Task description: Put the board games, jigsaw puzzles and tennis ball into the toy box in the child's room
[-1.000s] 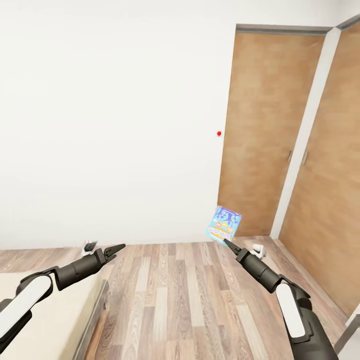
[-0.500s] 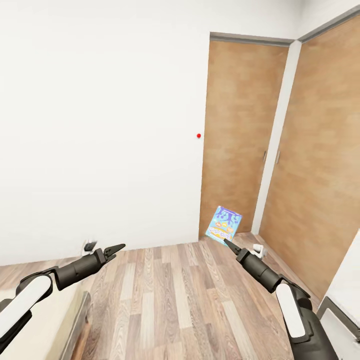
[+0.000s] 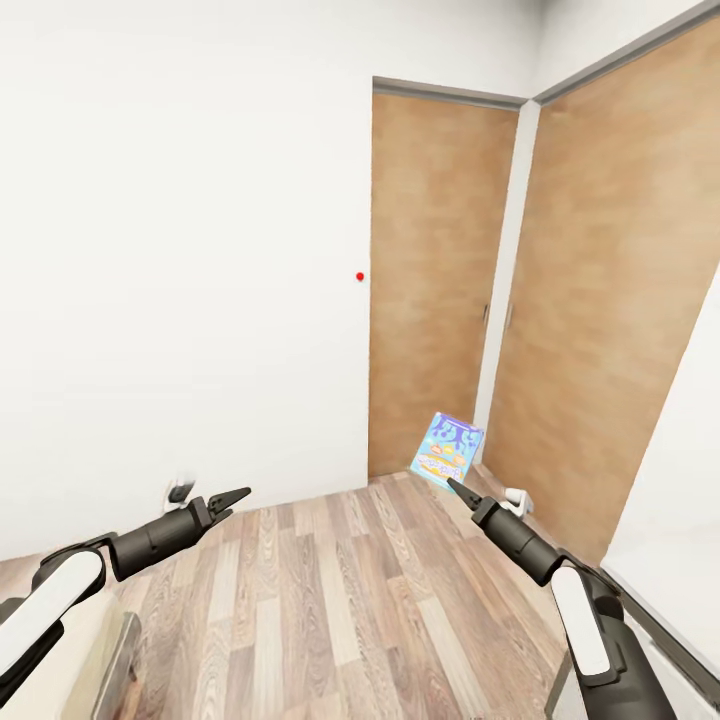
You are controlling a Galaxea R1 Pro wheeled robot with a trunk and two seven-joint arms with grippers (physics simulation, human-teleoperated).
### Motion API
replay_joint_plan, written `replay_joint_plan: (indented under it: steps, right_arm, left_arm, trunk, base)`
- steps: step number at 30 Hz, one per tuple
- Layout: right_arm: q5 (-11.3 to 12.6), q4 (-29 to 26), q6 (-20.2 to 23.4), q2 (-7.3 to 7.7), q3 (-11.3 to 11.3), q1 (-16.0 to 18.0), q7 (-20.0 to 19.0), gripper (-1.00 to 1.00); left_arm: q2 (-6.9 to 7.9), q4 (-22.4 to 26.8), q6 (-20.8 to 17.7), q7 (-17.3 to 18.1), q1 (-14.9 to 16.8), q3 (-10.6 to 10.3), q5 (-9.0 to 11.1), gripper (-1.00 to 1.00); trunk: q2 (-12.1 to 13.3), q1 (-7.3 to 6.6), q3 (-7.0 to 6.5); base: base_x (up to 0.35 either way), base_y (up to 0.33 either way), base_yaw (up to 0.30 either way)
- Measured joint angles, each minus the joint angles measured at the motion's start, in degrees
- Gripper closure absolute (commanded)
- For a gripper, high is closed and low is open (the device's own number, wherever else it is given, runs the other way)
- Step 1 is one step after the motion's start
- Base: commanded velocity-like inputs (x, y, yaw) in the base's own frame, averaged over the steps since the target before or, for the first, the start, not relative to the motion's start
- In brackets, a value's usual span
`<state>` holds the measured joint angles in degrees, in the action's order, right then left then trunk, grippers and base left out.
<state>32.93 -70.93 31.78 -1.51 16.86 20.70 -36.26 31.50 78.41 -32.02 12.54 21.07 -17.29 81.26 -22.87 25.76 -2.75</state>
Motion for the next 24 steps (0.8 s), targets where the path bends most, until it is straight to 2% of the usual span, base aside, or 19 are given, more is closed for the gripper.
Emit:
replay_joint_plan:
  steps: [10,24]
  right_arm:
    - [0.55,0.0,0.65,-0.01,-0.3,0.01,0.09,1.0]
    - [0.55,-0.09,1.95,0.03,-0.58,0.1,0.18,1.0]
  left_arm:
    - [0.01,0.0,-0.01,0.04,-0.01,-0.02,0.0,-1.0]
    - [0.01,0.0,-0.01,-0.01,-0.01,-0.03,-0.01,-1.0]
  trunk:
    - [0.0,0.0,-0.23]
    - [0.01,0.0,0.98]
  base:
    - [0.0,0.0,-0.054]
    - [0.0,0.0,0.0]
